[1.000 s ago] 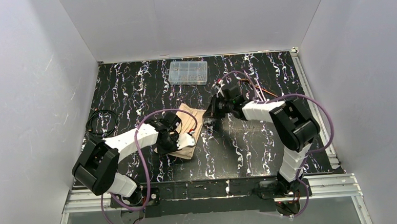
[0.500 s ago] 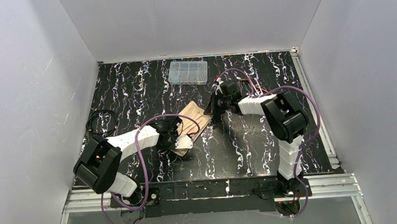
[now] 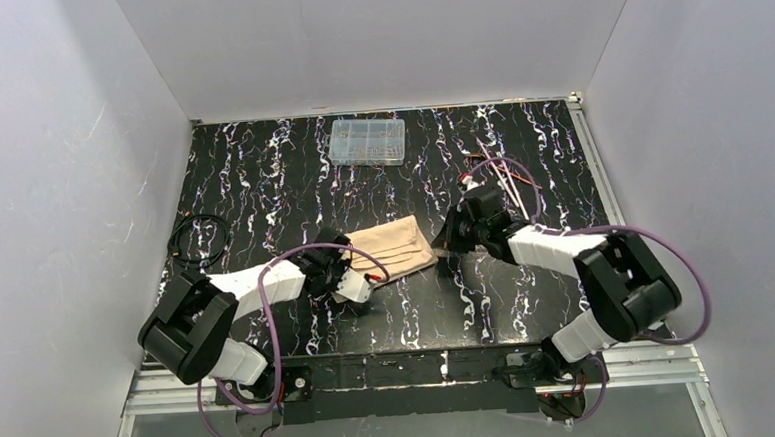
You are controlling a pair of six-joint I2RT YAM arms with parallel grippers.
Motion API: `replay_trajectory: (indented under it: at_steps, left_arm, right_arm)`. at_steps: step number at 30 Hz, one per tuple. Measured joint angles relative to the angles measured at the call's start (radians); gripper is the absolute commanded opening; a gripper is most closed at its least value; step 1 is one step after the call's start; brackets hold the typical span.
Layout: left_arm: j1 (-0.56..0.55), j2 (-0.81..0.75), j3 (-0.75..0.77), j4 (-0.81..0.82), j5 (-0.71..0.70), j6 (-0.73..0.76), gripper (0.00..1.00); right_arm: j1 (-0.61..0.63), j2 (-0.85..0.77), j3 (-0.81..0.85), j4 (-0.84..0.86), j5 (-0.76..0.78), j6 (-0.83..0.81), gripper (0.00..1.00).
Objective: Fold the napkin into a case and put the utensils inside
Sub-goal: Smooth out the 2/3-rectangle-folded napkin at the center of the board.
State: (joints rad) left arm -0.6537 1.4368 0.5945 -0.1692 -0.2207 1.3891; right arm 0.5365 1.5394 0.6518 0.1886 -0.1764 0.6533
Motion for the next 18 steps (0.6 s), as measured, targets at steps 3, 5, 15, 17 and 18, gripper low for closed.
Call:
replay_trajectory:
  at_steps: [3,5,15,17,18]
  left_arm:
    - [0.0,-0.004,-0.027,0.059,0.0,0.066,0.0]
    - [0.003,-0.003,-0.041,0.095,0.001,0.098,0.0]
    - [0.004,0.013,-0.047,0.154,0.003,0.13,0.0]
    - [0.004,0.013,-0.048,0.155,0.003,0.131,0.0]
    - [0.004,0.013,-0.048,0.158,0.004,0.132,0.0]
  right_arm:
    - [-0.007,-0.071,0.044,-0.07,0.008,-0.007,0.09]
    - [-0.012,-0.067,0.118,-0.074,-0.031,-0.004,0.08]
    - [0.0,0.423,0.48,0.287,-0.434,0.17,0.01]
    - [0.003,0.496,0.479,0.302,-0.467,0.195,0.01]
    - [0.003,0.528,0.479,0.302,-0.48,0.203,0.01]
